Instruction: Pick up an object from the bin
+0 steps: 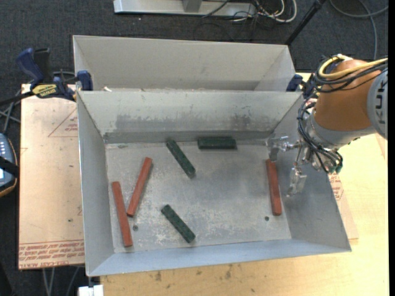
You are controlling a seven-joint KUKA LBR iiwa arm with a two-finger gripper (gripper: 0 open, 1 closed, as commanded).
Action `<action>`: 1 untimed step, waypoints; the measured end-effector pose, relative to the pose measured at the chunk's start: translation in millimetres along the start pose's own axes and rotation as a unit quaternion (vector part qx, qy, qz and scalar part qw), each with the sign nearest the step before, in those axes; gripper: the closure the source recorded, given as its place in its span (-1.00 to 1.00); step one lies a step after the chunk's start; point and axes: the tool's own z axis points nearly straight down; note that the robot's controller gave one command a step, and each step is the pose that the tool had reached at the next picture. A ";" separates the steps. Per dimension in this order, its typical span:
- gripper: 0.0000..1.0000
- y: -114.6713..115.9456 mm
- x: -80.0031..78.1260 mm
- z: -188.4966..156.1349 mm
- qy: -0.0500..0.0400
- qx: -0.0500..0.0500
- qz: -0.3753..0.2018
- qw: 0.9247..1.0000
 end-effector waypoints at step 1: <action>-1.00 7.4 12.8 18.6 -0.004 0.001 -0.074 0.997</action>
Offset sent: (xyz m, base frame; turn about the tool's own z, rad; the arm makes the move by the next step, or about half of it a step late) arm -0.0682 0.0022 -0.0440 -0.2936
